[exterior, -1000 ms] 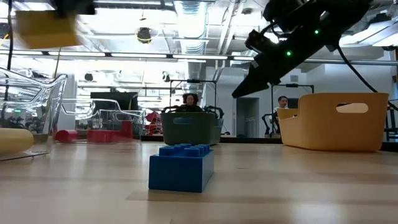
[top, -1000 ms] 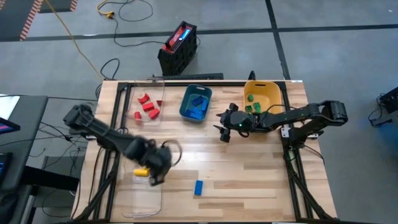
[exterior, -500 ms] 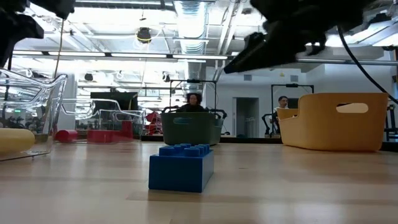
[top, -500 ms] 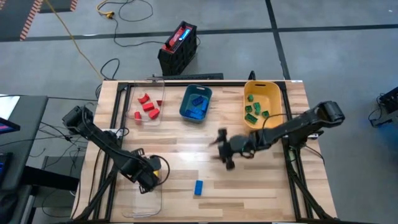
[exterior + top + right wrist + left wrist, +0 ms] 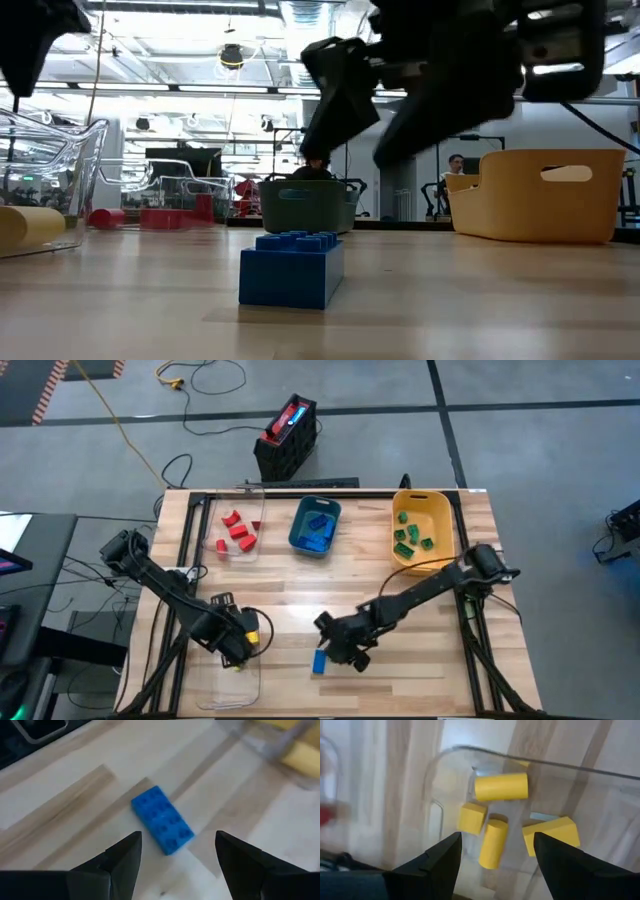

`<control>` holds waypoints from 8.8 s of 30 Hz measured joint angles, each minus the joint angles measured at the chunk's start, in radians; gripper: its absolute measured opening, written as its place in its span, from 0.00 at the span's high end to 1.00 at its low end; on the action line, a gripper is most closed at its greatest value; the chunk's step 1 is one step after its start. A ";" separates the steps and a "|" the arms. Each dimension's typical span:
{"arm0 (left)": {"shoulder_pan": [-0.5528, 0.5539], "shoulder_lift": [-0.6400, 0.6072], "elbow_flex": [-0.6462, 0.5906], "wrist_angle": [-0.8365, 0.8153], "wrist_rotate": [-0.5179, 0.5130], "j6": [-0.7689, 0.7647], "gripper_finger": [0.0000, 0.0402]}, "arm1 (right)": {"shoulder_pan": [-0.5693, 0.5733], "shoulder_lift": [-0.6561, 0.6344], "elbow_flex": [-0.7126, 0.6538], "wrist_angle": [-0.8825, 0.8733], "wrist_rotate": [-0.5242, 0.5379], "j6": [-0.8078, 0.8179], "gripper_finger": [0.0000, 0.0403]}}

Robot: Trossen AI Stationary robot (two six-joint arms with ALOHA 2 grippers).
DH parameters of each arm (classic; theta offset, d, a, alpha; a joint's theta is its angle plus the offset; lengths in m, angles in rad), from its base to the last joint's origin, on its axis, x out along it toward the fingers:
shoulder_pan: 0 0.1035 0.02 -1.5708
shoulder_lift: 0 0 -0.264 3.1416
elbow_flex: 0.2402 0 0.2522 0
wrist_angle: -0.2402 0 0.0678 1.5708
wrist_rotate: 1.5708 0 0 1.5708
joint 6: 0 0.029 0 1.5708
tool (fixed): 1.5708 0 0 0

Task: Sort blocks
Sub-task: Put the blue game piece into the blue bin, then return to Home Position

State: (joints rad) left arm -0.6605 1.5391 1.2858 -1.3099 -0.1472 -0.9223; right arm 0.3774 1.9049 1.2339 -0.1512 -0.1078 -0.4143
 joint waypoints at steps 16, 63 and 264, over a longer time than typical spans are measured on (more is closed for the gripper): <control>-0.068 -0.001 0.061 0.017 -0.209 0.042 0.41 | -0.009 0.112 0.138 -0.042 -0.107 -0.121 0.34; -0.068 -0.001 0.060 -0.012 -0.163 0.002 0.41 | -0.229 -0.033 0.146 -0.249 0.004 0.017 0.98; -0.103 -0.165 0.051 0.158 -0.713 0.392 0.41 | -0.780 -0.070 0.134 -0.092 0.076 0.429 0.41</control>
State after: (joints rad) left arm -0.7639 1.3739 1.3369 -1.1515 -0.8597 -0.5300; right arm -0.4028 1.8347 1.3683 -0.2434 -0.0319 0.0144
